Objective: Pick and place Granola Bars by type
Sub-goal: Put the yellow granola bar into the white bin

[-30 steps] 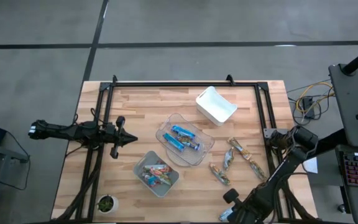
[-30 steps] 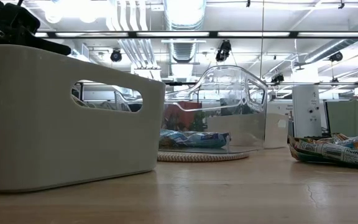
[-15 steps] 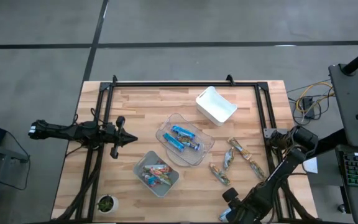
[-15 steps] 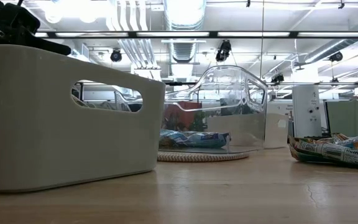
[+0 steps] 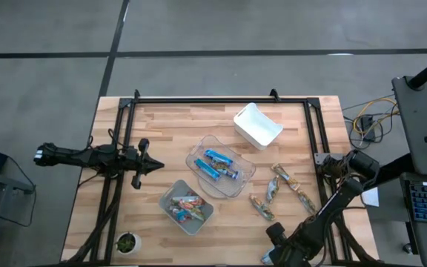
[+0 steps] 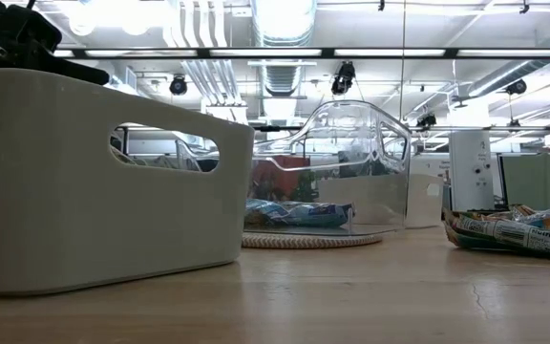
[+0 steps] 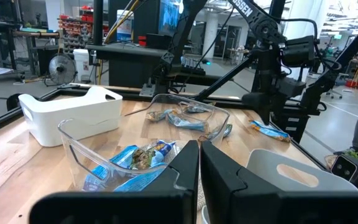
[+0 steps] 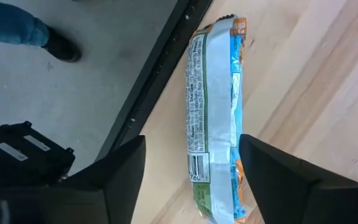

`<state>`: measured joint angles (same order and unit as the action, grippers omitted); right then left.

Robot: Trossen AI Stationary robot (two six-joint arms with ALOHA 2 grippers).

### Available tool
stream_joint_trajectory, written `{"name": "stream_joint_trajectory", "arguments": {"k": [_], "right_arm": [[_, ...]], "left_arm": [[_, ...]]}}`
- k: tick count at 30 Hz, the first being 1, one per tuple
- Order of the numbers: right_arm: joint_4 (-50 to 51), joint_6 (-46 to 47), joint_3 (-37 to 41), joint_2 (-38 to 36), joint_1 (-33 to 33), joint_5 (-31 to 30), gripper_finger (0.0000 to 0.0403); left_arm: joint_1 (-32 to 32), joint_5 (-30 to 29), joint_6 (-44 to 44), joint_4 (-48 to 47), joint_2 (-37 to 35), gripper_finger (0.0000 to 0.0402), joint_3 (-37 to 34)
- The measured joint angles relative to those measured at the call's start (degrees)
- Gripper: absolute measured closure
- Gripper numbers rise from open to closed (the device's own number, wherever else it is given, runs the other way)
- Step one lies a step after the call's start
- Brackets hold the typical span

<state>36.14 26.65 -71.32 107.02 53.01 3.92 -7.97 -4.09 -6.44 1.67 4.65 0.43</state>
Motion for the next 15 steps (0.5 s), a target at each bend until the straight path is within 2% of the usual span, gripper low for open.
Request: {"name": "stream_joint_trajectory", "arguments": {"k": [6, 15], "right_arm": [[-0.8, 0.3, 1.4, 0.0, 0.0, 0.0, 0.0133], [-2.6, 1.7, 4.4, 0.0, 0.0, -1.1, 0.0129]], "left_arm": [[0.0, 0.0, 0.0, 0.0, 0.0, 0.0401, 0.0], [0.0, 0.0, 0.0, 0.0, 0.0, 0.0401, 0.0]]}}
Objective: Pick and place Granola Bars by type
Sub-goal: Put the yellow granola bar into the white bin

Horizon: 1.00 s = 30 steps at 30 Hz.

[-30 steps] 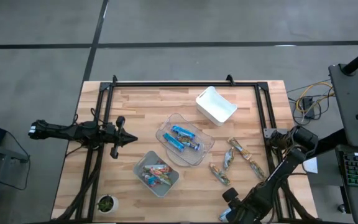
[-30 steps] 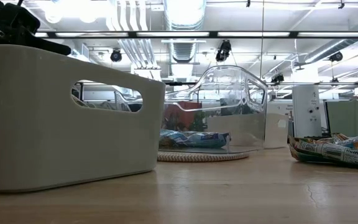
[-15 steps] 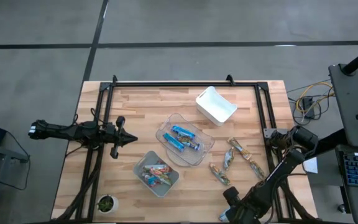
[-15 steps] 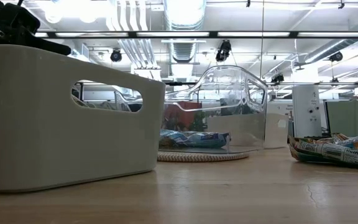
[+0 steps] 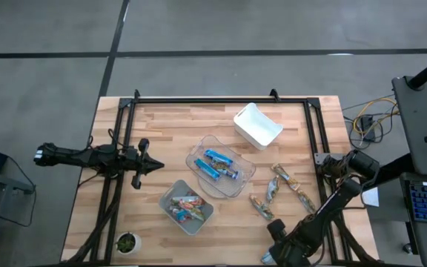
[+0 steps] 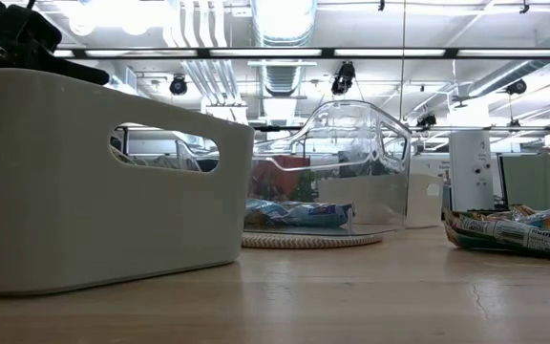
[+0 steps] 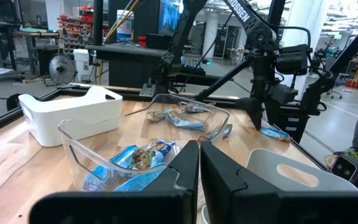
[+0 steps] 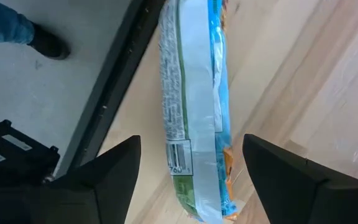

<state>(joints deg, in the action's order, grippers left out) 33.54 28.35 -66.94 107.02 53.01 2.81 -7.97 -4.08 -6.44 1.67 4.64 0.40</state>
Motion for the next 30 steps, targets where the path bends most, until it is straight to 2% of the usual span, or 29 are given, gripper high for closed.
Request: {"name": "stream_joint_trajectory", "arguments": {"k": [11, 30], "right_arm": [[-3.5, 1.7, 3.0, 0.0, 0.0, -0.1, 0.0137], [-5.4, 2.8, 4.2, -0.1, -0.1, -0.3, 0.0221]], "left_arm": [[0.0, 0.0, 0.0, 0.0, 0.0, 0.0401, 0.0], [0.0, 0.0, 0.0, 0.0, 0.0, 0.0401, 0.0]]}}
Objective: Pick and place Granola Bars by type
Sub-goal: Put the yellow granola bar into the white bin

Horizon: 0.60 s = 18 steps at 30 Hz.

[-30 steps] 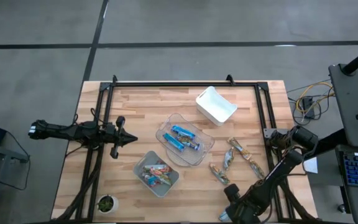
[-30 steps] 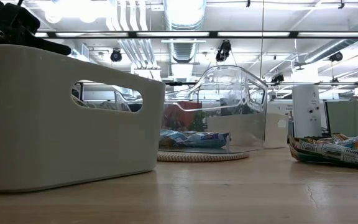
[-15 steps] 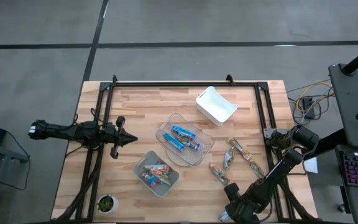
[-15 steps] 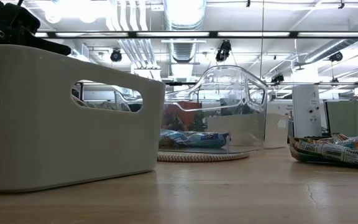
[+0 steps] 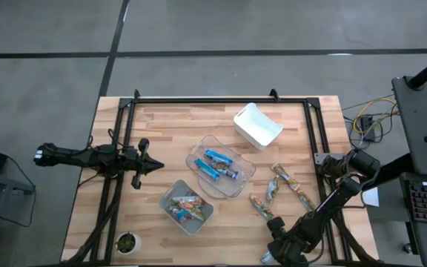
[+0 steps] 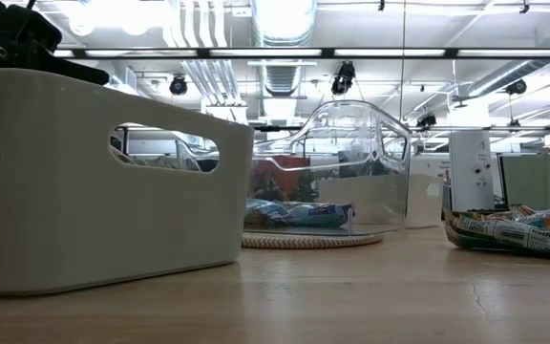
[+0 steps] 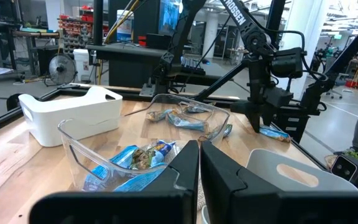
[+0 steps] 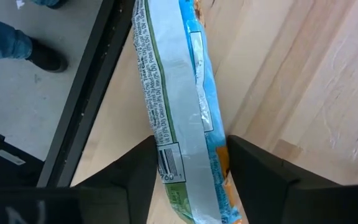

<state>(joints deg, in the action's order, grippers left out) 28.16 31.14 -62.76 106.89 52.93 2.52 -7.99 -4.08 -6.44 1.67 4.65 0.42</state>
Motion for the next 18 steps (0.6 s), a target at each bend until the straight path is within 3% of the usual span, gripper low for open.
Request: {"name": "stream_joint_trajectory", "arguments": {"k": [18], "right_arm": [[-1.0, 0.0, -0.6, 0.3, 0.0, 0.5, 0.0300]], "left_arm": [[0.0, 0.0, 0.0, 0.0, 0.0, 0.0401, 0.0]]}}
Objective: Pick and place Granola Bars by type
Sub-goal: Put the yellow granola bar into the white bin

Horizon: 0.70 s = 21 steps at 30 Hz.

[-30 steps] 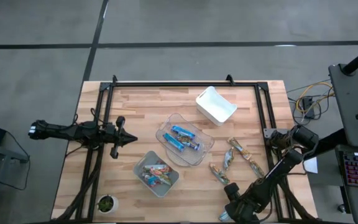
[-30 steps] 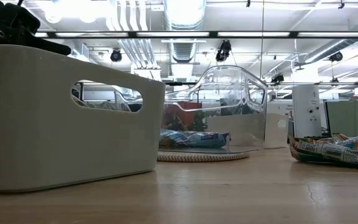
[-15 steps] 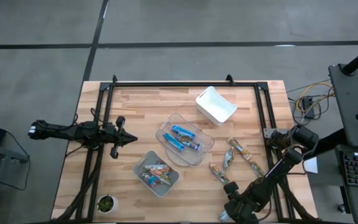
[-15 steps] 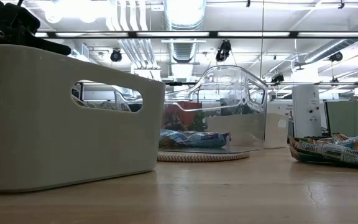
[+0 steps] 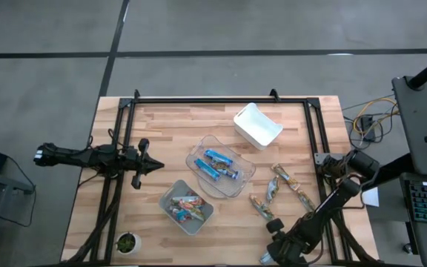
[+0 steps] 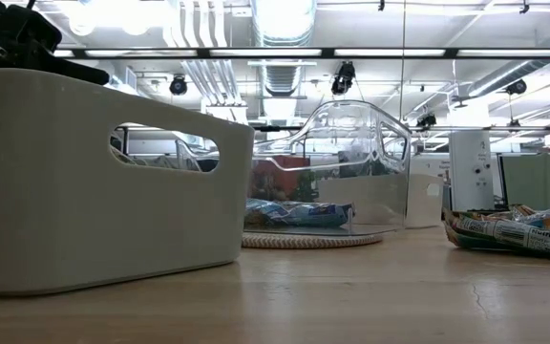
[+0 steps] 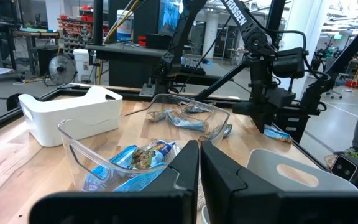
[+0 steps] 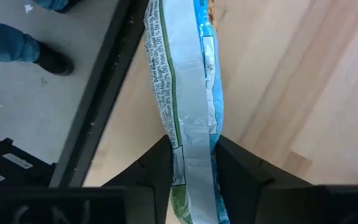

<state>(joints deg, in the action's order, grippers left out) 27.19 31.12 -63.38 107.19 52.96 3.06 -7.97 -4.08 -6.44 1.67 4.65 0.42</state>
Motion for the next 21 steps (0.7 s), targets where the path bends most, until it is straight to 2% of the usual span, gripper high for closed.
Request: {"name": "stream_joint_trajectory", "arguments": {"k": [12, 21], "right_arm": [[0.2, -0.3, -1.1, 0.1, 0.0, 0.2, 0.0333], [0.4, -1.7, -1.9, -0.9, -0.5, -0.1, 0.0340]], "left_arm": [[0.0, 0.0, 0.0, 0.0, 0.0, 0.0401, 0.0], [0.0, 0.0, 0.0, 0.0, 0.0, 0.0401, 0.0]]}}
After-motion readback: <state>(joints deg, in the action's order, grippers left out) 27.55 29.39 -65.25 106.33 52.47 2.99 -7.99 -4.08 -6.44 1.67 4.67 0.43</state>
